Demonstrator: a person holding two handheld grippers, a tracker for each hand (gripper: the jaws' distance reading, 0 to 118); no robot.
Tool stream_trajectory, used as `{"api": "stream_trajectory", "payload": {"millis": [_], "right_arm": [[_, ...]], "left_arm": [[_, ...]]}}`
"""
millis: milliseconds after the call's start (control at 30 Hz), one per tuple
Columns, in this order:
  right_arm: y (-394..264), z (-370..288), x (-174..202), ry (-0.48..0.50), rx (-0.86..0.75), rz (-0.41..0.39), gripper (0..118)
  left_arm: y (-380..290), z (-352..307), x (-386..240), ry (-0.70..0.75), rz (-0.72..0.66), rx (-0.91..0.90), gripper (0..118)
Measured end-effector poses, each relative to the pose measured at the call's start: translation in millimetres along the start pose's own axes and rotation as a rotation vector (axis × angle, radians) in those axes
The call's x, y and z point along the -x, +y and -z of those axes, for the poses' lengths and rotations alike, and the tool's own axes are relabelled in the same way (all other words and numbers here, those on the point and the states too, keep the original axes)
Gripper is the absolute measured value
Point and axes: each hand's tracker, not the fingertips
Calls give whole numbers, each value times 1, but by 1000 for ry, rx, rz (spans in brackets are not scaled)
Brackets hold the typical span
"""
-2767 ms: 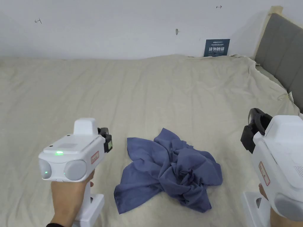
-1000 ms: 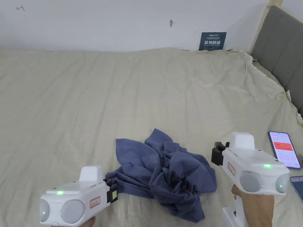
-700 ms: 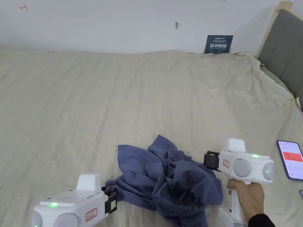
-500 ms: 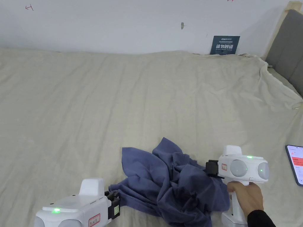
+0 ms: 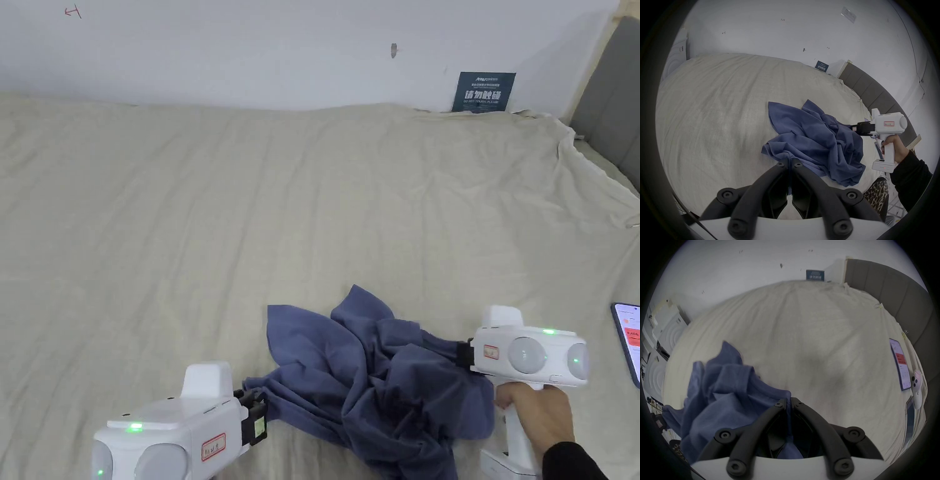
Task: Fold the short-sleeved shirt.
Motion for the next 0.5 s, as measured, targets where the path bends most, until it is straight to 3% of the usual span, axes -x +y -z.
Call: {"api": "stream_trajectory", "payload": {"millis": [100, 300, 500], "right_arm": [[9, -20, -17, 12, -51, -38, 3], [33, -89, -33, 31, -255, -38, 2], [65, -163, -33, 38, -422, -57, 2]], "left_arm": [[1, -7, 1, -11, -11, -7, 0], [13, -22, 7, -20, -23, -55, 0], [63, -45, 22, 27, -17, -164, 0]]}}
